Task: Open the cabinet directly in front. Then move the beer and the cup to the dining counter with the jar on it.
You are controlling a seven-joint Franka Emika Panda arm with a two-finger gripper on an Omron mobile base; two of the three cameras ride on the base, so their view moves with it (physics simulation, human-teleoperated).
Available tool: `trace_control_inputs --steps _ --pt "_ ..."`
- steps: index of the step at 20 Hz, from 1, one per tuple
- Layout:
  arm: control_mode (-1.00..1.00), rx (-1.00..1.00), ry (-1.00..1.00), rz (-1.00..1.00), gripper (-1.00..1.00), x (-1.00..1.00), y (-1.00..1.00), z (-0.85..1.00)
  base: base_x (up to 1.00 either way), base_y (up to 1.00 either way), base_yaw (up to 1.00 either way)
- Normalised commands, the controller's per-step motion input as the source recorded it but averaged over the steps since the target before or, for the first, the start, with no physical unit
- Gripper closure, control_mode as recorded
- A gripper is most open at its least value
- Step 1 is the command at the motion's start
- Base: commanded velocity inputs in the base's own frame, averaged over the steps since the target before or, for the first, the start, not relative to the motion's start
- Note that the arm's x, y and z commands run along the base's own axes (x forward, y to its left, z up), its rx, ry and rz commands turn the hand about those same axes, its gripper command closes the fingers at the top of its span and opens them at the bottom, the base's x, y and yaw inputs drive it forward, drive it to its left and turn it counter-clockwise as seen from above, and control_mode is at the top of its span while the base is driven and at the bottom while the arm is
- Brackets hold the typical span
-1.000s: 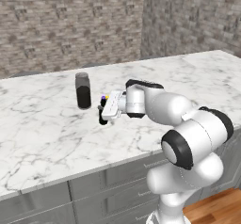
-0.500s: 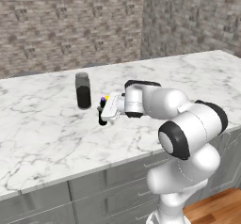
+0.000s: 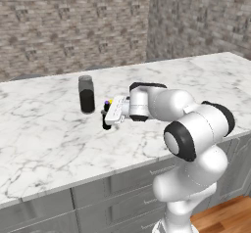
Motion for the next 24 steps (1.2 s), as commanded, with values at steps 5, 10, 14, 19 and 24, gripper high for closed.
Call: trace_control_inputs --steps 5,10,14,19,24 --pt "-1.00 0.00 0.00 0.00 1.00 0.01 0.00 0.00 0.00 0.00 0.00" --pt "-1.00 0.00 0.00 0.00 1.00 0.02 0.00 -0.02 0.00 0.00 0.00" --pt "-1.00 0.00 0.00 0.00 1.00 0.00 0.00 -0.06 0.00 0.00 0.00" --pt "-1.00 0.00 0.00 0.00 -1.00 0.00 0.00 -0.11 0.00 0.00 0.00" --pt "-1.00 0.00 0.00 0.00 -1.00 0.00 0.00 0.00 0.00 0.00 0.00"
